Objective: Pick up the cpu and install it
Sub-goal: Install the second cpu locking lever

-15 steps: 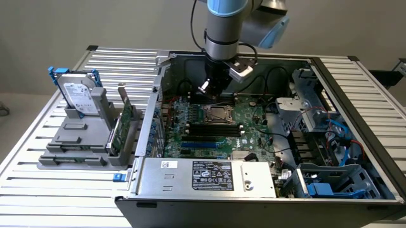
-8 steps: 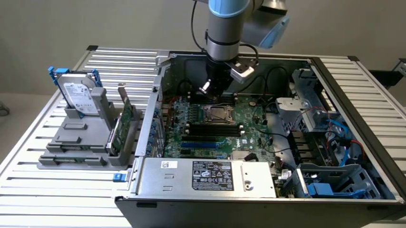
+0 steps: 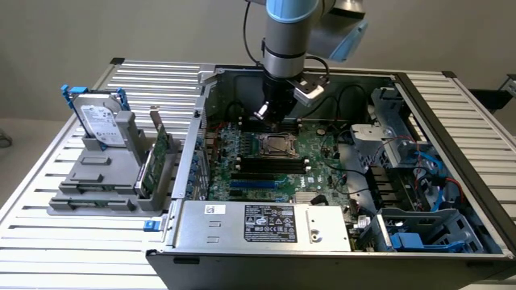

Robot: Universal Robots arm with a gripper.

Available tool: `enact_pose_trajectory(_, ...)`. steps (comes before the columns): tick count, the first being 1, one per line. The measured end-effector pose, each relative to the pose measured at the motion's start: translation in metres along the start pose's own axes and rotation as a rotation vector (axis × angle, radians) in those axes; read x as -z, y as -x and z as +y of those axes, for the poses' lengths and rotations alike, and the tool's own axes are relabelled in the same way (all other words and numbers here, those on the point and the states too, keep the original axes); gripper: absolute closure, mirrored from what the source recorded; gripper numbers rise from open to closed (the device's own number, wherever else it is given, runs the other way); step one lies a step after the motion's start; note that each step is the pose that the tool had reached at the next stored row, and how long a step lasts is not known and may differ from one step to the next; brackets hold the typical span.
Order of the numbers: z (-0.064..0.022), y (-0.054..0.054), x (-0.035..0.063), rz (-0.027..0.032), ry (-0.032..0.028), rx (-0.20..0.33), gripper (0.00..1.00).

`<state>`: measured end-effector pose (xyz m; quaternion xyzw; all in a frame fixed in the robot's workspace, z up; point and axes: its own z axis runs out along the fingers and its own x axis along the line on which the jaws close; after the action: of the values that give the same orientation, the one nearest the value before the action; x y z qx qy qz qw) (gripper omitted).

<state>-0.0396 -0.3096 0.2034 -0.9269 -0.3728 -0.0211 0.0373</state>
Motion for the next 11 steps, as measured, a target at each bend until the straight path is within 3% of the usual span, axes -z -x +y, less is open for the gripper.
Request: enact_pose_trajectory(11,0.0032,-0.0026,-0.0003,-0.0006,0.0002,0.004,0.89)
